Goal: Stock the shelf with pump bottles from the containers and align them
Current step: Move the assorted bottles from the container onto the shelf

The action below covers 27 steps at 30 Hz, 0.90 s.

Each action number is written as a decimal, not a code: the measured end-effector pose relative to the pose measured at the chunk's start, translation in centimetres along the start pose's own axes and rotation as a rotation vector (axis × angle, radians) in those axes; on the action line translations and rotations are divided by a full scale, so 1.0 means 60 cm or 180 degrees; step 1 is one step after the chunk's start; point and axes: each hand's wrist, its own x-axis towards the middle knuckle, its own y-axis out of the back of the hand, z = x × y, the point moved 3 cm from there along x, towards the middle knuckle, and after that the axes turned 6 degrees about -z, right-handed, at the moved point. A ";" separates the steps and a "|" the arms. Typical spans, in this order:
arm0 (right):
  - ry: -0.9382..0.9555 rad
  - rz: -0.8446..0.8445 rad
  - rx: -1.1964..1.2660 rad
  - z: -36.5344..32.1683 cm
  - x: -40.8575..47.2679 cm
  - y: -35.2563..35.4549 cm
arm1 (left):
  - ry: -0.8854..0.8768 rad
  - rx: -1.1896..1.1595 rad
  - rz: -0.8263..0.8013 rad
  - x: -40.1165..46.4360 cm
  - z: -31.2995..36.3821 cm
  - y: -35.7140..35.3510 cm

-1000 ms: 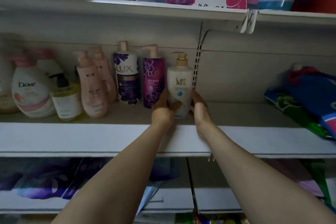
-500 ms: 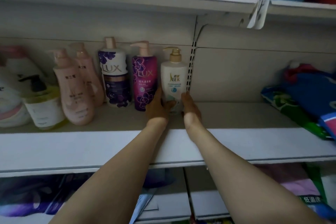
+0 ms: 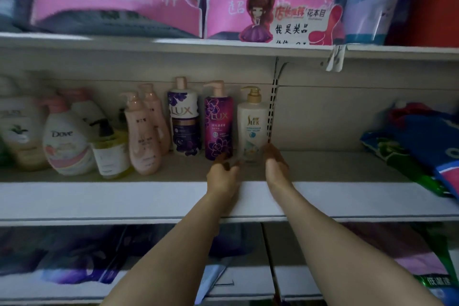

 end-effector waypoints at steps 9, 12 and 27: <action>-0.0227 -0.0194 -0.0624 -0.009 -0.153 0.031 | 0.0068 -0.0329 0.0239 -0.132 0.000 0.042; -0.0302 -0.0246 -0.0488 -0.026 -0.211 0.034 | 0.0242 -0.1017 0.0248 -0.187 -0.004 0.057; -0.0559 -0.1360 0.0204 -0.124 -0.417 -0.084 | 0.0190 -0.2101 0.0550 -0.396 0.011 0.250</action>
